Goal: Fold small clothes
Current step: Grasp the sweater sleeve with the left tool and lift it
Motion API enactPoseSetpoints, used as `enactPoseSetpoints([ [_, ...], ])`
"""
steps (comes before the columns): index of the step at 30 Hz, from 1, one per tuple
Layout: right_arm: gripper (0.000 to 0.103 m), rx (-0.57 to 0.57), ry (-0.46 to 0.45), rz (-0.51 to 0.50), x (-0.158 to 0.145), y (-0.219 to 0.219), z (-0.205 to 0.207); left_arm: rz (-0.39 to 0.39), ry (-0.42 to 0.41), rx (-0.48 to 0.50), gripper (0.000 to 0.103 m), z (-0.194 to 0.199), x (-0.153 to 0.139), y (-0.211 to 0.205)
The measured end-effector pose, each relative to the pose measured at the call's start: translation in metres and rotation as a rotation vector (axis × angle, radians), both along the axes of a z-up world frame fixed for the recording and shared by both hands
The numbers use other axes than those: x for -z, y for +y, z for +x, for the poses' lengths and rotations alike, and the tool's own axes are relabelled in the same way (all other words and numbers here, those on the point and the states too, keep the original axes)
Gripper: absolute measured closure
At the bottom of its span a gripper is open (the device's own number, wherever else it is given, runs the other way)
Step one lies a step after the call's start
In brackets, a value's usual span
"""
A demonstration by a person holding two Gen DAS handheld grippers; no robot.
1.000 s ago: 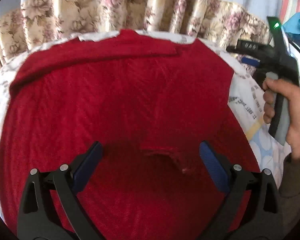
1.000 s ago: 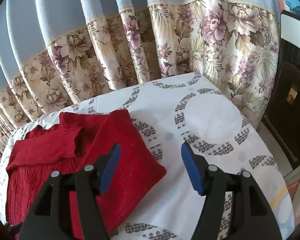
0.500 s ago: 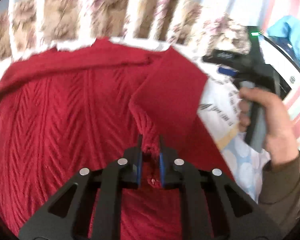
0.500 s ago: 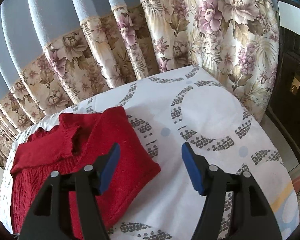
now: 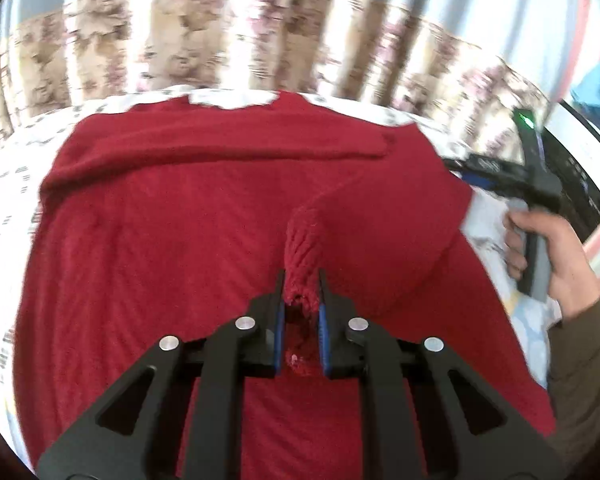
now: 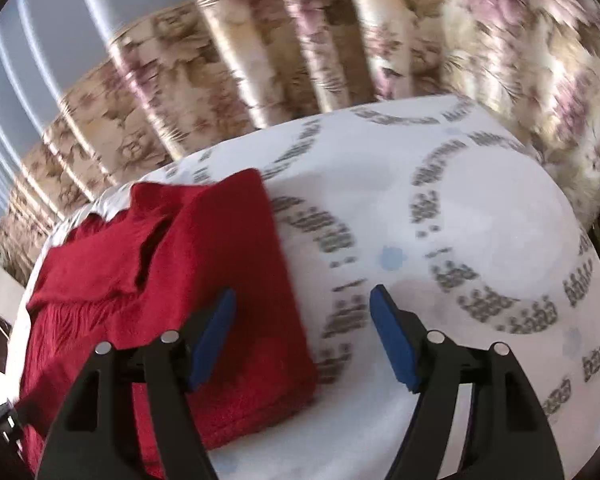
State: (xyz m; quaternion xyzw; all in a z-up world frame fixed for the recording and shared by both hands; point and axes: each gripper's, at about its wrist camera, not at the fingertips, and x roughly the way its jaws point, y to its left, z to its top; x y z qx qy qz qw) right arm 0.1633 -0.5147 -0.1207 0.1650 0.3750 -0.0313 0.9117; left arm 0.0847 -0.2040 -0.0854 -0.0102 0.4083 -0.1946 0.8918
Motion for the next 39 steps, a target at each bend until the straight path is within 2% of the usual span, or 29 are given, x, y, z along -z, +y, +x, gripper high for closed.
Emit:
enactPoseSetpoints([
  [5, 0.032, -0.065, 0.002, -0.041, -0.001, 0.027, 0.01, 0.001, -0.023, -0.088, 0.092, 0.024, -0.007, 0.035],
  [6, 0.035, -0.071, 0.013, -0.056, 0.0, 0.031, 0.012, 0.006, -0.027, -0.094, 0.092, 0.028, -0.008, 0.039],
  [7, 0.041, -0.075, 0.023, -0.056, 0.002, 0.035, 0.015, 0.002, -0.023, -0.094, 0.092, 0.031, -0.008, 0.042],
  [8, 0.07, -0.088, 0.018, -0.043, 0.002, 0.037, 0.016, 0.0, -0.019, -0.091, 0.091, 0.034, -0.008, 0.044],
  [9, 0.088, -0.102, 0.004, -0.034, 0.001, 0.039, 0.015, 0.007, -0.017, -0.083, 0.091, 0.036, -0.008, 0.043],
  [11, 0.091, -0.078, -0.024, -0.075, -0.01, 0.042, 0.011, 0.023, -0.018, -0.061, 0.091, 0.037, -0.007, 0.038],
  [15, 0.094, -0.011, -0.069, -0.088, -0.029, 0.031, 0.006, 0.041, -0.035, -0.004, 0.091, 0.041, -0.012, 0.015],
  [18, 0.095, 0.045, -0.084, -0.117, -0.039, 0.018, 0.005, 0.041, -0.066, 0.03, 0.091, 0.045, -0.022, -0.005],
  [20, 0.095, 0.078, -0.067, -0.096, -0.036, 0.006, 0.009, 0.054, -0.099, 0.047, 0.091, 0.052, -0.031, -0.022],
  [24, 0.094, 0.096, 0.014, -0.061, -0.011, -0.006, 0.021, 0.047, -0.078, 0.04, 0.091, 0.074, -0.032, -0.033],
  [26, 0.091, 0.092, 0.027, -0.059, -0.005, -0.009, 0.018, 0.055, -0.056, 0.044, 0.091, 0.086, -0.031, -0.03],
  [27, 0.087, 0.103, 0.032, -0.072, -0.004, -0.011, 0.016, 0.055, -0.054, 0.048, 0.091, 0.09, -0.032, -0.028],
  [29, 0.054, 0.117, 0.027, -0.068, -0.004, -0.017, 0.008, 0.068, -0.071, 0.074, 0.091, 0.094, -0.038, -0.026],
  [30, 0.043, 0.131, 0.011, -0.061, -0.006, -0.023, 0.003, 0.075, -0.083, 0.094, 0.091, 0.096, -0.043, -0.026],
  [32, 0.042, 0.161, -0.036, -0.063, -0.019, -0.032, -0.009, 0.082, -0.107, 0.12, 0.091, 0.095, -0.054, -0.027],
  [35, 0.042, 0.071, -0.1, -0.039, -0.04, -0.022, -0.012, 0.066, -0.115, 0.138, 0.091, 0.088, -0.062, -0.024],
  [39, 0.041, -0.113, -0.099, -0.131, -0.046, 0.027, 0.005, 0.047, -0.088, 0.152, 0.09, 0.073, -0.049, -0.018],
])
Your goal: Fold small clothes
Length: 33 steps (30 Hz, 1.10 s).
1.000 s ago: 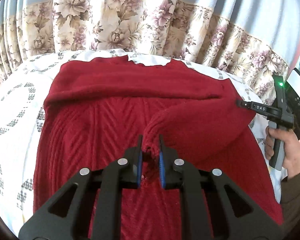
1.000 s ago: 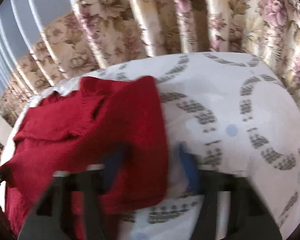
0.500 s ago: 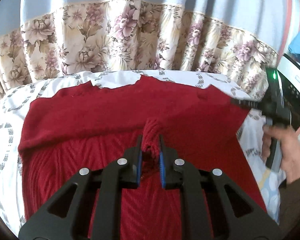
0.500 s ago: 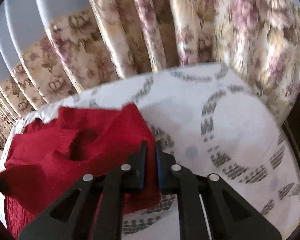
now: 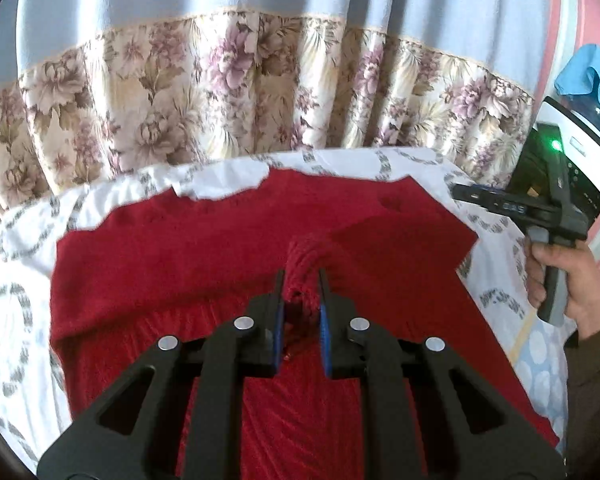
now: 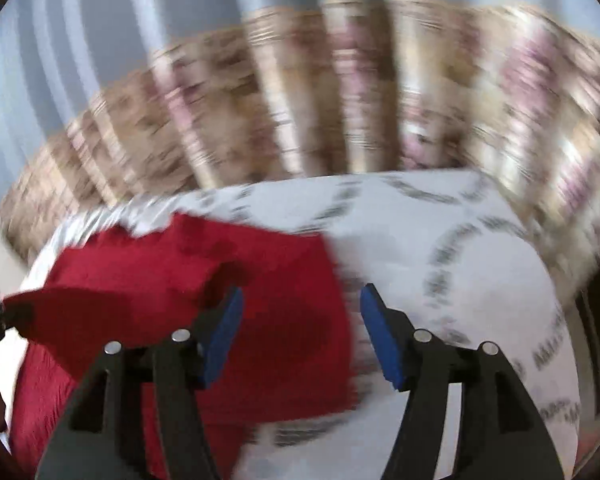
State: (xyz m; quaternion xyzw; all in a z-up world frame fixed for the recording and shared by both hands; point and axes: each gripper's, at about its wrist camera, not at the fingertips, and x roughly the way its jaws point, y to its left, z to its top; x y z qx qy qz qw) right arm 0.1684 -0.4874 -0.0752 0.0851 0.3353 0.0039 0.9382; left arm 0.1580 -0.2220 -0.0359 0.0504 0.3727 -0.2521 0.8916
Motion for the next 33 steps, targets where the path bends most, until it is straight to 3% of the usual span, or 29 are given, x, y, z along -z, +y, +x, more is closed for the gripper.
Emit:
enactPoseSetpoints([
  [4, 0.041, -0.092, 0.066, -0.064, 0.021, 0.039, 0.022, -0.034, 0.051, -0.022, 0.09, -0.012, 0.022, 0.009],
  [7, 0.042, -0.055, 0.159, -0.067, 0.043, 0.044, 0.035, -0.05, 0.08, -0.024, 0.09, -0.024, 0.037, 0.009],
  [8, 0.046, -0.054, 0.159, -0.05, 0.046, 0.043, 0.035, -0.05, 0.082, -0.021, 0.09, -0.026, 0.039, 0.008],
  [11, 0.083, -0.081, 0.129, -0.013, 0.044, 0.042, 0.029, -0.052, 0.086, -0.001, 0.09, -0.034, 0.042, 0.003],
  [12, 0.086, -0.081, 0.112, -0.013, 0.042, 0.042, 0.026, -0.052, 0.081, 0.005, 0.09, -0.035, 0.04, 0.002],
  [16, 0.086, -0.018, 0.028, -0.007, 0.024, 0.028, 0.014, -0.06, 0.051, 0.013, 0.09, -0.031, 0.026, 0.0],
  [20, 0.086, 0.015, -0.012, 0.024, 0.007, 0.017, 0.014, -0.003, -0.009, -0.002, 0.09, -0.014, 0.011, -0.003],
  [30, 0.086, 0.024, -0.016, 0.002, -0.01, 0.049, 0.051, 0.164, -0.126, -0.167, 0.09, 0.069, -0.006, 0.039],
  [33, 0.086, 0.017, 0.011, 0.0, -0.008, 0.058, 0.068, 0.15, -0.092, -0.203, 0.09, 0.089, -0.005, 0.065],
])
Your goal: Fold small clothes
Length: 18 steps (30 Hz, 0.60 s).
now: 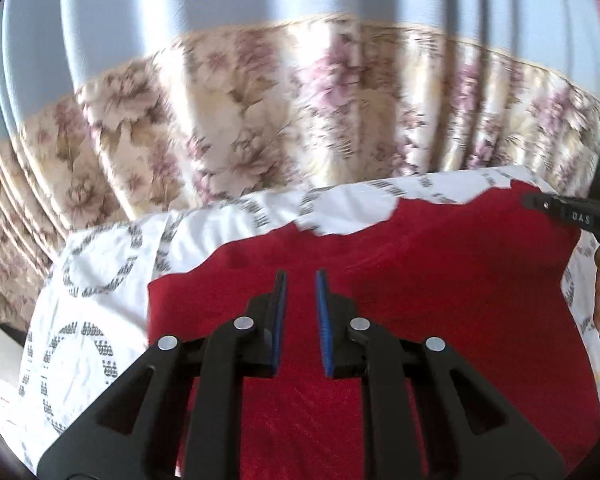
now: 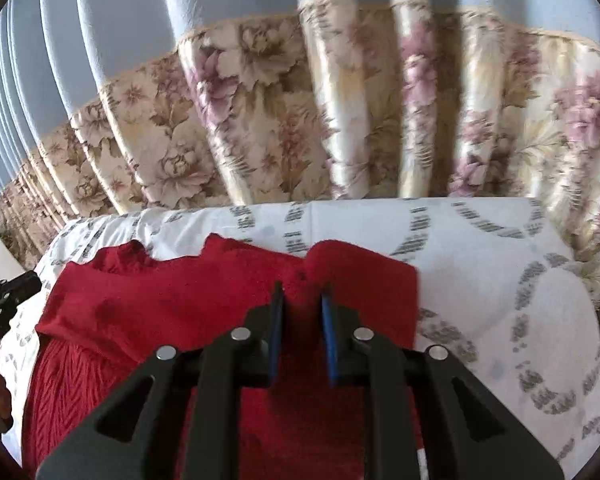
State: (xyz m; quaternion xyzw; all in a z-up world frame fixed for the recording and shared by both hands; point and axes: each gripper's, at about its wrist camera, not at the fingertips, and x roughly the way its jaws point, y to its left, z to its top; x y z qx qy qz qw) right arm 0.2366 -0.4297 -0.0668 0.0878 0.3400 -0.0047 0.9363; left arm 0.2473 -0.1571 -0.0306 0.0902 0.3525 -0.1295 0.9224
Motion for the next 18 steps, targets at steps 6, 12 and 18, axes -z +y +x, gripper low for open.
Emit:
enactPoseSetpoints([
  [6, 0.037, 0.105, 0.103, -0.105, 0.012, -0.002, 0.015, -0.036, 0.092, -0.024, 0.082, 0.022, 0.026, 0.023],
  [12, 0.028, 0.194, 0.021, -0.094, -0.002, -0.025, -0.015, -0.068, 0.124, 0.033, 0.04, 0.027, 0.037, -0.009],
  [18, 0.028, 0.212, -0.027, 0.014, -0.005, -0.045, -0.025, -0.022, 0.191, 0.038, 0.039, 0.043, 0.06, -0.056],
])
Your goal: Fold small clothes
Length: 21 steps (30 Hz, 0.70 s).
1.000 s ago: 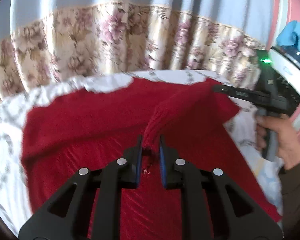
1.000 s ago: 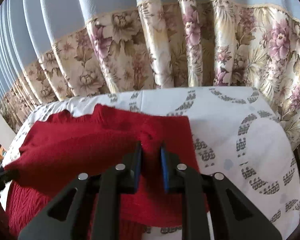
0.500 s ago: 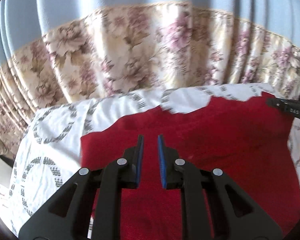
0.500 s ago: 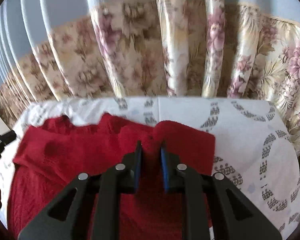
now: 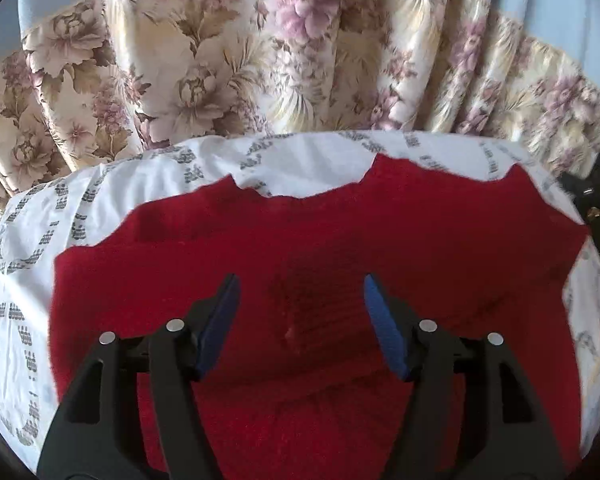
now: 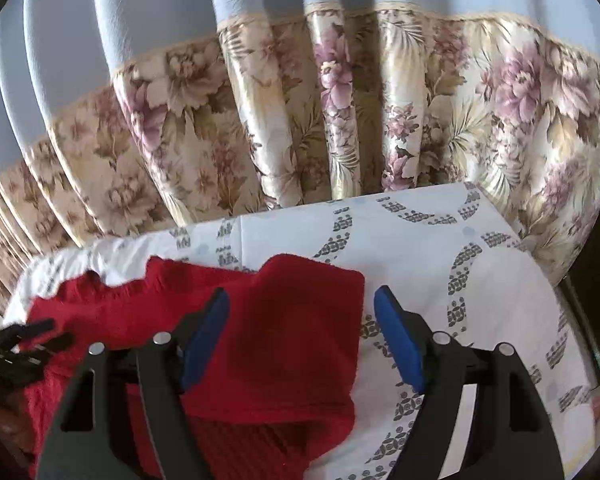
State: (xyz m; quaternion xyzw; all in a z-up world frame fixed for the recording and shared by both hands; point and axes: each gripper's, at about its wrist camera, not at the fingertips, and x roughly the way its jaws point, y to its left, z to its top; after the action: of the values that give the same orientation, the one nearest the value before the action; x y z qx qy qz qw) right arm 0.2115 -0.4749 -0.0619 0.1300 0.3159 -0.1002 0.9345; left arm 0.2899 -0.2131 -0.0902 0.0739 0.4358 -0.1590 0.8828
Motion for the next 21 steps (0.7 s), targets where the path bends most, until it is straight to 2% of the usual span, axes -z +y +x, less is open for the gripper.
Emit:
enactPoseSetpoints([
  [2, 0.027, -0.002, -0.01, 0.007, 0.0, -0.004, -0.001, 0.017, 0.041, -0.005, 0.04, 0.004, 0.009, -0.008],
  [4, 0.026, 0.006, -0.011, 0.01, 0.003, -0.006, -0.001, -0.022, 0.069, -0.005, 0.045, 0.005, 0.015, -0.013],
  [7, 0.024, -0.003, -0.005, 0.026, 0.009, -0.007, -0.001, 0.0, 0.02, 0.034, 0.072, -0.002, 0.012, -0.024],
  [8, 0.024, -0.005, 0.0, 0.02, 0.012, -0.006, 0.0, 0.015, 0.005, 0.044, 0.088, -0.003, 0.011, -0.027],
  [9, 0.024, -0.012, 0.009, 0.011, 0.014, -0.005, 0.002, 0.031, -0.015, 0.044, 0.097, -0.005, 0.009, -0.027],
  [12, 0.024, -0.018, 0.009, 0.002, 0.013, -0.003, 0.002, -0.019, -0.043, 0.018, 0.097, -0.006, -0.002, -0.017],
  [16, 0.024, -0.035, 0.002, -0.019, 0.009, 0.005, 0.001, -0.03, -0.137, -0.028, 0.098, -0.015, -0.023, -0.001],
  [21, 0.024, -0.048, 0.007, -0.051, 0.008, 0.015, 0.003, -0.054, -0.152, -0.085, 0.098, -0.013, -0.032, 0.025],
])
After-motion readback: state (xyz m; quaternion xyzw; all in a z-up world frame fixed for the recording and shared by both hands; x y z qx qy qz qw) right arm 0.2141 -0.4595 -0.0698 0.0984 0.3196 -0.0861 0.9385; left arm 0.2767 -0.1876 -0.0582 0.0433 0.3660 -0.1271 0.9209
